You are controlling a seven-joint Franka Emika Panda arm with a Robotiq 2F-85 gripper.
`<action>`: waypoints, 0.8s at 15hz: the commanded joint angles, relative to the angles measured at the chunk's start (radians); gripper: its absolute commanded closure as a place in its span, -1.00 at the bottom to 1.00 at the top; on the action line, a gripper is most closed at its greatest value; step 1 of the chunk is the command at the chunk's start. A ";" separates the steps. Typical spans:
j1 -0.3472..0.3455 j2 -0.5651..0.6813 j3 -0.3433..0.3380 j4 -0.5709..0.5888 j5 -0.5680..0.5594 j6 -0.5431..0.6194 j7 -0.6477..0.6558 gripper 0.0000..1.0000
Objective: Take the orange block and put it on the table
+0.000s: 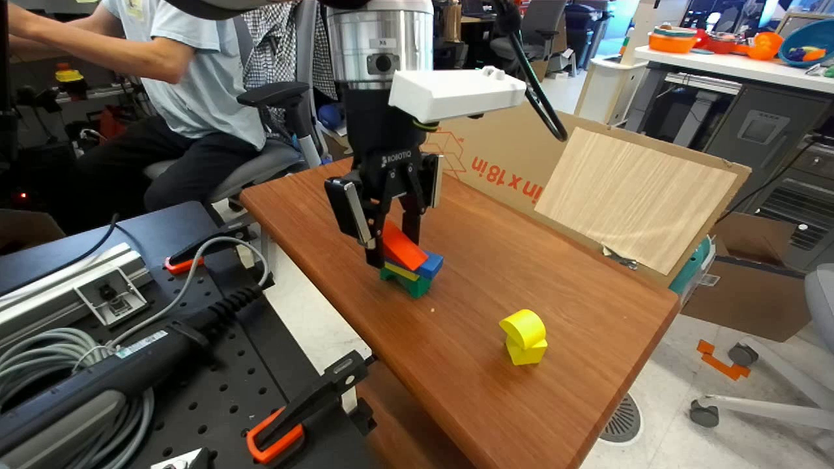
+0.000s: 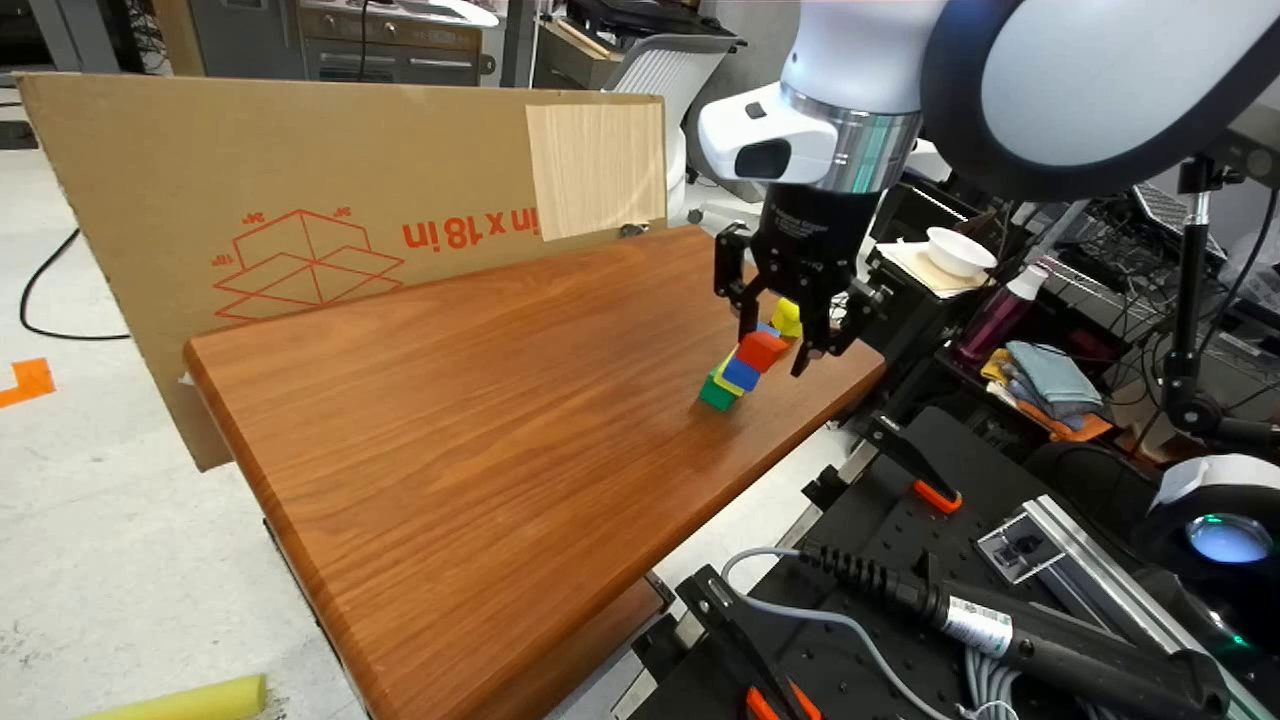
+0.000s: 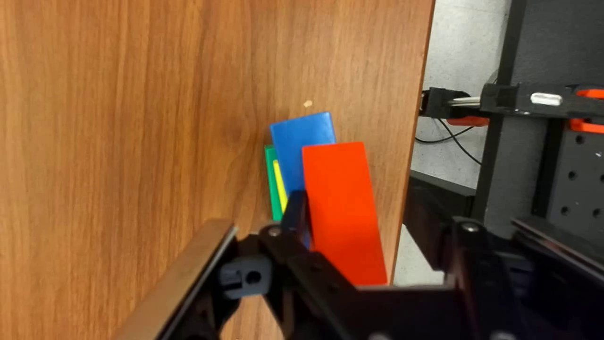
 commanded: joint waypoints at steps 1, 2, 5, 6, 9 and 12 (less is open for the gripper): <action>0.012 -0.011 -0.008 -0.008 -0.028 0.009 0.023 0.46; 0.012 -0.012 -0.008 -0.008 -0.029 0.011 0.025 0.59; 0.013 -0.017 -0.009 -0.007 -0.031 0.015 0.033 0.81; 0.013 -0.016 -0.009 -0.007 -0.031 0.016 0.037 0.81; 0.013 -0.018 -0.002 -0.003 -0.011 0.010 0.051 0.81; 0.003 -0.025 0.024 0.009 0.059 -0.007 0.055 0.81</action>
